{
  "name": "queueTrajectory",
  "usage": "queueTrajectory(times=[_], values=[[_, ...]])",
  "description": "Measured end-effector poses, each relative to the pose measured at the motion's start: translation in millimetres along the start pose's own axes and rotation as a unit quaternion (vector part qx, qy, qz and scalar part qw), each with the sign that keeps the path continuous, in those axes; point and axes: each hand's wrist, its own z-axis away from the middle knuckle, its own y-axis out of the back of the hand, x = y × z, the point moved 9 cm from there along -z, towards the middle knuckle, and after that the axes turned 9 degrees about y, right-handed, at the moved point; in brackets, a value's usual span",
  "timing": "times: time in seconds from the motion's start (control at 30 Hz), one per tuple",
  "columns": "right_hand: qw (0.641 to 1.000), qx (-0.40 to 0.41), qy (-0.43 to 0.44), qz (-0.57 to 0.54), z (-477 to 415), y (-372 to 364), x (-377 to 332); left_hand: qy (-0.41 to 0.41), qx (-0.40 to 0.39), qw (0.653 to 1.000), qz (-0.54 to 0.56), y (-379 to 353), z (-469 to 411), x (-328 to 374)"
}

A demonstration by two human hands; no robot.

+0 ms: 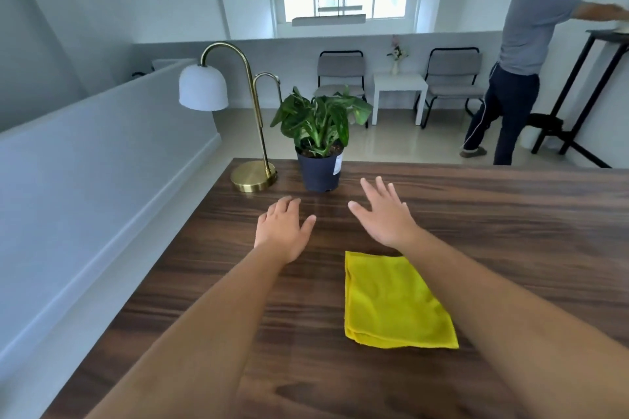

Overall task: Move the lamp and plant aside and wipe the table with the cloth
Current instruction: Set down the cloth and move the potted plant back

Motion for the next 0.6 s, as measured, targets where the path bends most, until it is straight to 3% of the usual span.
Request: queueTrajectory(times=[0.17,0.3,0.47,0.6], values=[[0.993,-0.022,0.005,-0.12,-53,-3,-14,0.022,-0.026,0.997,0.074,19,-61,-10],[0.981,0.018,-0.027,-0.193,-96,-7,1,0.035,-0.074,0.981,0.174,7,-99,-19],[0.951,0.023,-0.032,-0.307,-140,-20,13,0.033,-0.141,0.928,0.343,-16,-149,-18],[0.941,0.036,-0.017,-0.336,-159,-27,13,0.009,-0.145,0.895,0.421,-22,-171,-5]])
